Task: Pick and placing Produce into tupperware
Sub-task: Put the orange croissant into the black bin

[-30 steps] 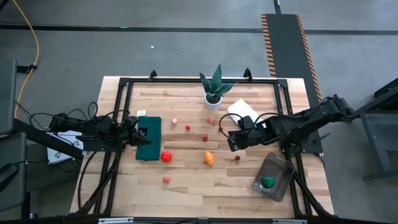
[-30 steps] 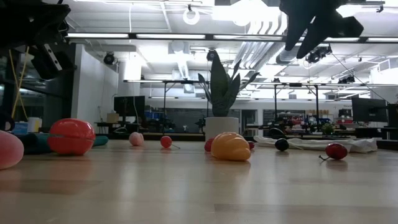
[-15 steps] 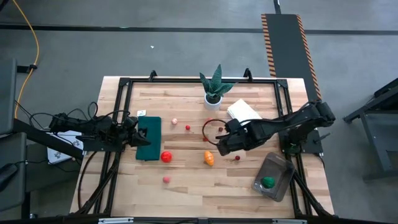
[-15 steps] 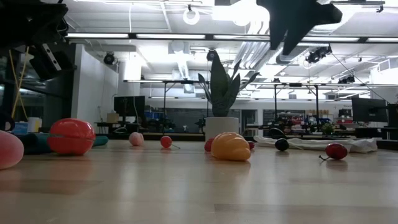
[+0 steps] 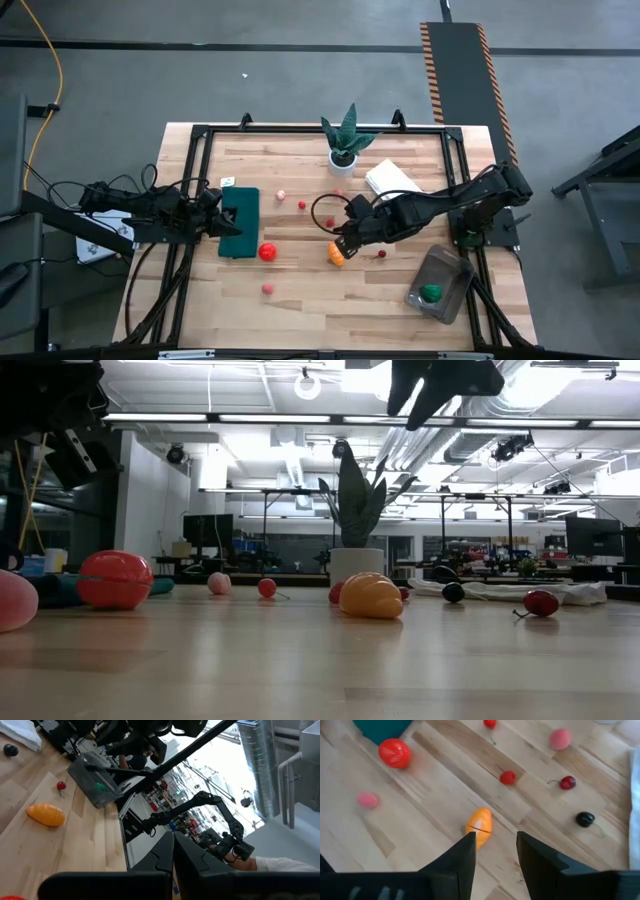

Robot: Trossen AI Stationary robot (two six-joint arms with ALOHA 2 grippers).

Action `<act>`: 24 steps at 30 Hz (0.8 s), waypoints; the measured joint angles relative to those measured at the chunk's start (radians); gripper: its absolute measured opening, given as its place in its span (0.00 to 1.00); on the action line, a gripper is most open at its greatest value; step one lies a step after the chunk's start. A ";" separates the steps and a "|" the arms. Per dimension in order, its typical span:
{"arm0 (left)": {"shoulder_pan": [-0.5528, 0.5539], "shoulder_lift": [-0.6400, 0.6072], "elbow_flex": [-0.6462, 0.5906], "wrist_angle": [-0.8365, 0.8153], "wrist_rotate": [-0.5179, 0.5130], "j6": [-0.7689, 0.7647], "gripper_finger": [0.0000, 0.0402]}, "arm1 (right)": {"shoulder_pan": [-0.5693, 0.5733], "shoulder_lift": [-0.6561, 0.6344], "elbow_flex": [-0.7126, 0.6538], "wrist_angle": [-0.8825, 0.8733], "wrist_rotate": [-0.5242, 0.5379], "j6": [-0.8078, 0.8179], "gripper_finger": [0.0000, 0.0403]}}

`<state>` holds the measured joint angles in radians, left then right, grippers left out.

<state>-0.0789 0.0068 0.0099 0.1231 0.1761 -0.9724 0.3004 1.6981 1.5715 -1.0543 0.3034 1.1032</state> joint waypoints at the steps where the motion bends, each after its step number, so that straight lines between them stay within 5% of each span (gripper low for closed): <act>1: 0.000 0.000 0.000 0.000 0.000 0.001 0.00 | 0.000 0.000 0.000 0.003 -0.005 -0.009 0.35; 10: 0.000 0.000 0.000 0.000 0.000 0.003 0.00 | -0.004 0.076 0.000 0.074 -0.109 -0.073 0.47; 24: 0.000 0.000 0.000 0.000 0.037 -0.002 0.00 | -0.049 0.169 0.000 0.117 -0.214 -0.030 0.48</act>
<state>-0.0789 0.0071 0.0101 0.1230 0.2135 -0.9741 0.2513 1.8668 1.5719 -0.9371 0.0898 1.0729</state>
